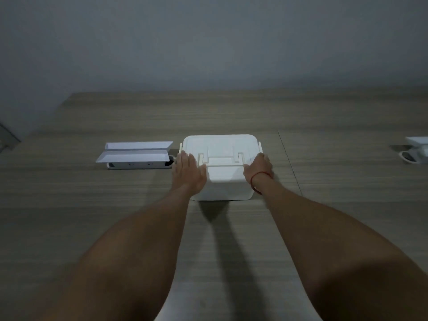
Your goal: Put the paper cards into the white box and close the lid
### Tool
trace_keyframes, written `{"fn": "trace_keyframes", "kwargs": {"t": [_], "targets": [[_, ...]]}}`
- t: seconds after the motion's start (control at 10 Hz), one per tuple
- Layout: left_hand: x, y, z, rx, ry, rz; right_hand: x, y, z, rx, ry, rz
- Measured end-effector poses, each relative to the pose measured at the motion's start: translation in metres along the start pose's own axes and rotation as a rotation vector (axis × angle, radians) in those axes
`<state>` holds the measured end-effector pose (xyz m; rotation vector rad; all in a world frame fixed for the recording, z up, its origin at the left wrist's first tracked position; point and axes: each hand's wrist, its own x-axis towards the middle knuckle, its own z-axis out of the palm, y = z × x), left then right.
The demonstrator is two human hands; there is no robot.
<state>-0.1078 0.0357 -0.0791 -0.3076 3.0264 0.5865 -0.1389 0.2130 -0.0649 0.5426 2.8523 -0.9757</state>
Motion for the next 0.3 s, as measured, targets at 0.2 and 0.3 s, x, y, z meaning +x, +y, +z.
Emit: {"fn": "trace_keyframes", "kwargs": {"t": [0.2,0.3], "targets": [[-0.068,-0.002,0.013,-0.039,0.006,0.084,-0.063,0.038,-0.001,-0.104,-0.081,-0.246],[-0.100,-0.008,0.033,-0.082,0.047,0.071,-0.094,0.062,0.017,-0.067,-0.090,-0.307]]}}
